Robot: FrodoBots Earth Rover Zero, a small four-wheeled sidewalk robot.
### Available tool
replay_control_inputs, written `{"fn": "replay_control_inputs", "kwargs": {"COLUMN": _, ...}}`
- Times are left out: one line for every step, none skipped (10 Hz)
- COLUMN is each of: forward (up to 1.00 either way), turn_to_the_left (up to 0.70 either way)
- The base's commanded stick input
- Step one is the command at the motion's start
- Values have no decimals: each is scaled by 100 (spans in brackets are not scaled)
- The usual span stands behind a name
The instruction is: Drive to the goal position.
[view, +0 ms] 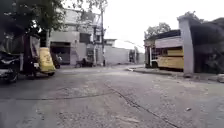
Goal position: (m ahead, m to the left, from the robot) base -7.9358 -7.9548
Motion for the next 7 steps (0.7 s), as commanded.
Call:
{"fn": "replay_control_inputs", "kwargs": {"forward": 80, "turn_to_the_left": -31}}
{"fn": "replay_control_inputs", "kwargs": {"forward": 100, "turn_to_the_left": -27}}
{"fn": "replay_control_inputs", "kwargs": {"forward": 100, "turn_to_the_left": -27}}
{"fn": "replay_control_inputs", "kwargs": {"forward": 100, "turn_to_the_left": -27}}
{"fn": "replay_control_inputs", "kwargs": {"forward": 100, "turn_to_the_left": -27}}
{"fn": "replay_control_inputs", "kwargs": {"forward": 100, "turn_to_the_left": -27}}
{"fn": "replay_control_inputs", "kwargs": {"forward": 100, "turn_to_the_left": -27}}
